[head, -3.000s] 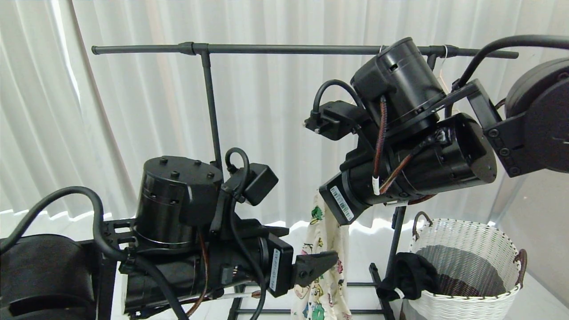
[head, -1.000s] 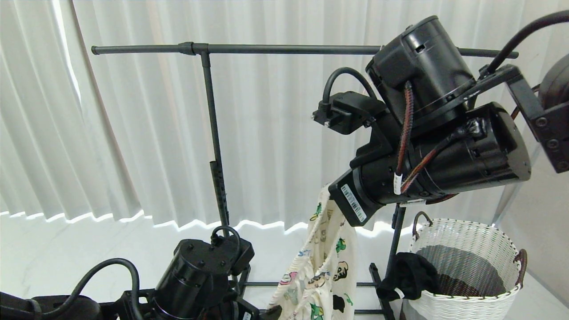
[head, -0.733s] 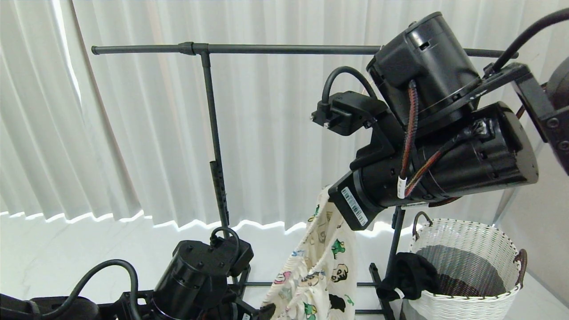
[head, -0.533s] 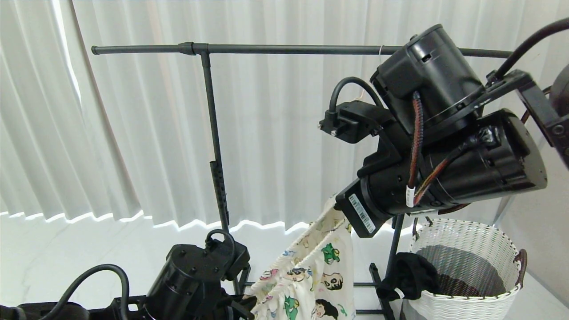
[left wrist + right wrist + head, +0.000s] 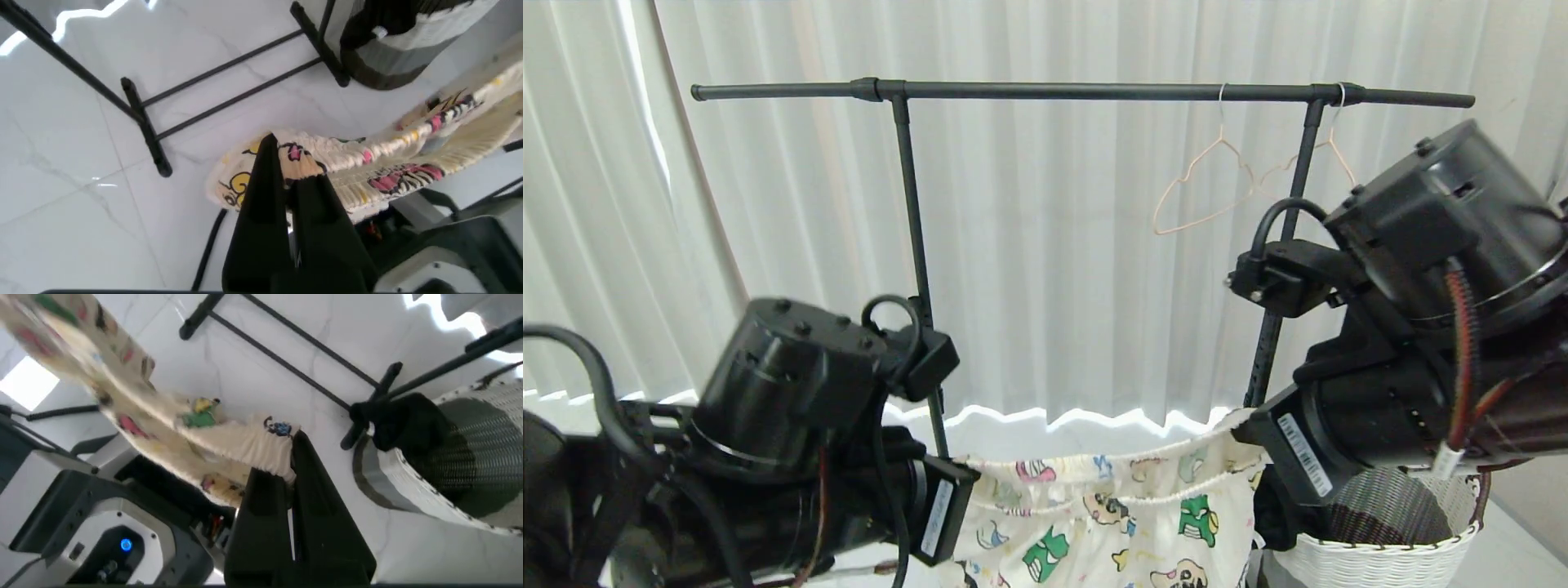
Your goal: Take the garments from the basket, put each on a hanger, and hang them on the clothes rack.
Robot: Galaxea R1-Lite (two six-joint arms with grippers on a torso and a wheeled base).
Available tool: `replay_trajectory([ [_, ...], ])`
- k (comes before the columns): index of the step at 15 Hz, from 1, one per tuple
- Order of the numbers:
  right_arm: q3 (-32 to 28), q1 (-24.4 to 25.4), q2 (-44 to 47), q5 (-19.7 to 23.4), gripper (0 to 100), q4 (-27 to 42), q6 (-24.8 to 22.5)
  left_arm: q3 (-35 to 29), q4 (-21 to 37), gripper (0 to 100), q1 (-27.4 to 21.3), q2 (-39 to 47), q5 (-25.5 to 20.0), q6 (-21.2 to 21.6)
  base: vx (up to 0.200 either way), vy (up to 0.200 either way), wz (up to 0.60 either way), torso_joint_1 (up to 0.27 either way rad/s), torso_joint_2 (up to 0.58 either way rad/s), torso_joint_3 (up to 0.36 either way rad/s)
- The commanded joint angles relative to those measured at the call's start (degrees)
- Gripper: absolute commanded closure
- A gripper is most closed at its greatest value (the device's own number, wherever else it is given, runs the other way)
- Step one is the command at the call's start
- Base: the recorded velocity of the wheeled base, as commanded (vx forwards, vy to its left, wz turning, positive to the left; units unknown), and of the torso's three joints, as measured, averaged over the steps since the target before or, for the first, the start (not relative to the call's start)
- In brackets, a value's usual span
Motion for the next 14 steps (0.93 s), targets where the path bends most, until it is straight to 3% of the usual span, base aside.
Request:
replay_trajectory([
  [1, -1.83, -1.45, -5.00, -0.15, 100, 0.89, -0.38, -23.17, 19.44, 100, 1.74, 0.37, -0.14, 0.01, 0.000, 0.000, 0.00, 0.000, 0.00, 0.000],
  [3, -8.07, -4.26, -4.83, -0.15, 100, 2.12, -1.52, -32.05, 22.34, 100, 1.74, 1.95, -0.05, 0.63, 0.000, 0.000, 0.00, 0.000, 0.00, 0.000],
  [7, -18.71, -9.80, -2.10, 0.20, 100, 4.05, -11.28, -33.81, 22.43, 100, 1.66, 0.99, 2.14, 4.41, 0.000, 0.000, 0.00, 0.000, 0.00, 0.000],
  [11, -19.15, -9.54, -2.63, 0.20, 100, 5.10, -11.63, -33.72, 22.34, 100, 0.51, -0.07, 4.96, 4.67, 0.000, 0.000, 0.00, 0.000, 0.00, 0.000],
  [14, -19.41, -7.08, -7.29, 0.56, 100, 12.49, -11.54, -35.39, 21.11, 100, -0.10, 1.25, 3.90, 7.13, 0.000, 0.000, 0.00, 0.000, 0.00, 0.000],
])
